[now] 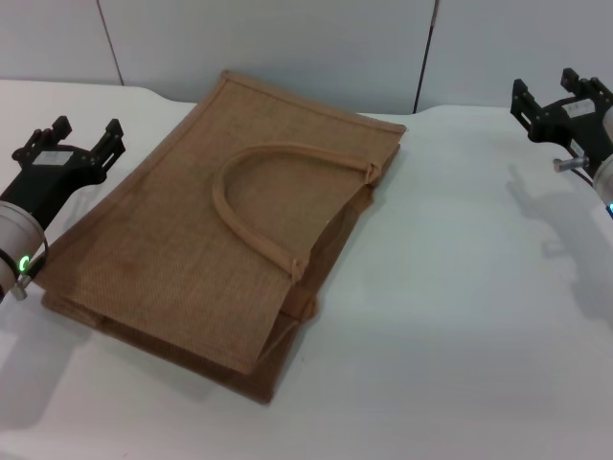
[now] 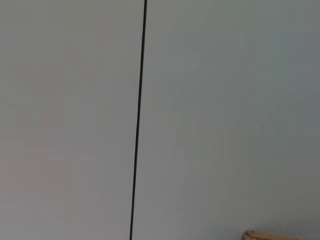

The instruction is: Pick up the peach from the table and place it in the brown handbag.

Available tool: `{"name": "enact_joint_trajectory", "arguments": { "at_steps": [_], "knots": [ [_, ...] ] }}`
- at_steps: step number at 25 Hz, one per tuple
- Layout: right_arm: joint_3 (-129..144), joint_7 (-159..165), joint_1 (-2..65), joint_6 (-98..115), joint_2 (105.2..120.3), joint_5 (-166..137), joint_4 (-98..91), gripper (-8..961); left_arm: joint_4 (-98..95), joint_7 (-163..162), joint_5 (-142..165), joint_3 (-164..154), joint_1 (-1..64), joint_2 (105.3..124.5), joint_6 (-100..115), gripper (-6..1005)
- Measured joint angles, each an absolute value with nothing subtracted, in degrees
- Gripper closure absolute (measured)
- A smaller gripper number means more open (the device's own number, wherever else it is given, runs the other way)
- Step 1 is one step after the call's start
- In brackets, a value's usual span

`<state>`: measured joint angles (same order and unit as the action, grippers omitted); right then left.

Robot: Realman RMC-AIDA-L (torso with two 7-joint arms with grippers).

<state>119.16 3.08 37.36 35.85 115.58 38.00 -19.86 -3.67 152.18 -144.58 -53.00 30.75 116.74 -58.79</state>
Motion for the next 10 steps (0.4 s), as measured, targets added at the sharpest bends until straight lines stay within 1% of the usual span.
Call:
{"name": "enact_joint_trajectory", "arguments": {
  "at_steps": [10],
  "knots": [
    [119.0,0.66,39.66,35.73,115.46,37.98,-17.15,287,-3.95,154.72,-144.67,-51.5,30.98,116.54,-57.92,242]
  ]
}}
